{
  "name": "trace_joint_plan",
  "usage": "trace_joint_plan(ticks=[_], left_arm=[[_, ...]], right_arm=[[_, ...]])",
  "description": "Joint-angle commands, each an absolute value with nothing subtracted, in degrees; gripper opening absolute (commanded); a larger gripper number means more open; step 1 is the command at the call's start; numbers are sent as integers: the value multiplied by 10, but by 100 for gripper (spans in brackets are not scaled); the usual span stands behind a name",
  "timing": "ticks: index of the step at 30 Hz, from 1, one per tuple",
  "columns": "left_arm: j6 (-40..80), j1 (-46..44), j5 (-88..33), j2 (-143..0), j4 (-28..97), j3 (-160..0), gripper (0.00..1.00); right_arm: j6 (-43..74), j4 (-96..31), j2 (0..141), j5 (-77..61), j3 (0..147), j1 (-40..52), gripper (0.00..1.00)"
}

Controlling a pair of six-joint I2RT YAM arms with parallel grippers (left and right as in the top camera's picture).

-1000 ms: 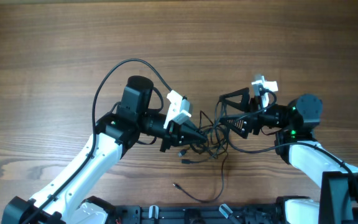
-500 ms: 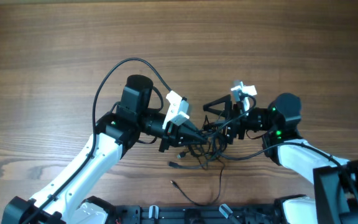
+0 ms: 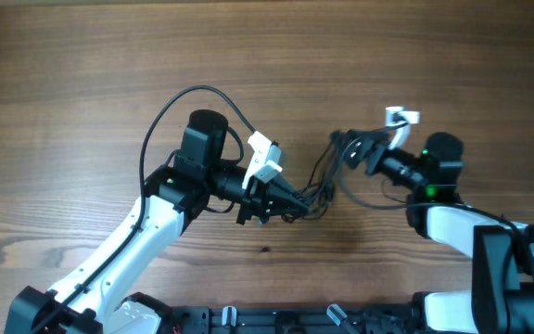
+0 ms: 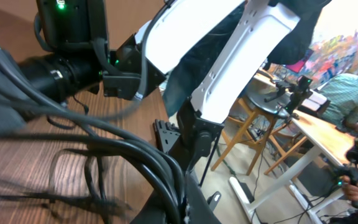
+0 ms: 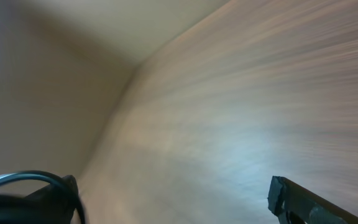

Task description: Untangle cables

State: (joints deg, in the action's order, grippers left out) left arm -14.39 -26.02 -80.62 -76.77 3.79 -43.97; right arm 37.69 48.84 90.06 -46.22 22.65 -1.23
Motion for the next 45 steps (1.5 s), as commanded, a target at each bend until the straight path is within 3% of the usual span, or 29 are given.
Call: trace_joint_plan(ticks=[1,14,23,28,37,40,45], left_arm=[[-145,-264,-896,-759,36,-438,4],[-145,-264,-818,-759,54,-438,4],[-145,-249,-783,-759,98,-438,4],[-136,-208,-783,-759,94,-438,4],[-9,-190,-720,-759,-88,-438,4],[40,-197,-657,-759,-126,-438,4],[220,-198,-461,-759,-152,-438,4]], right_arm=[[434,483,914,-289,234,-79,100],[437,482,914,-227,234,-160,100],[499,466,914,-206,234,-298,100],[501,466,914,-209,234,-331,100],[500,475,914,-403,234,-323,100],[497,493,914,-428,234,-314,100],[518,608,914,-528,234,-270,100]])
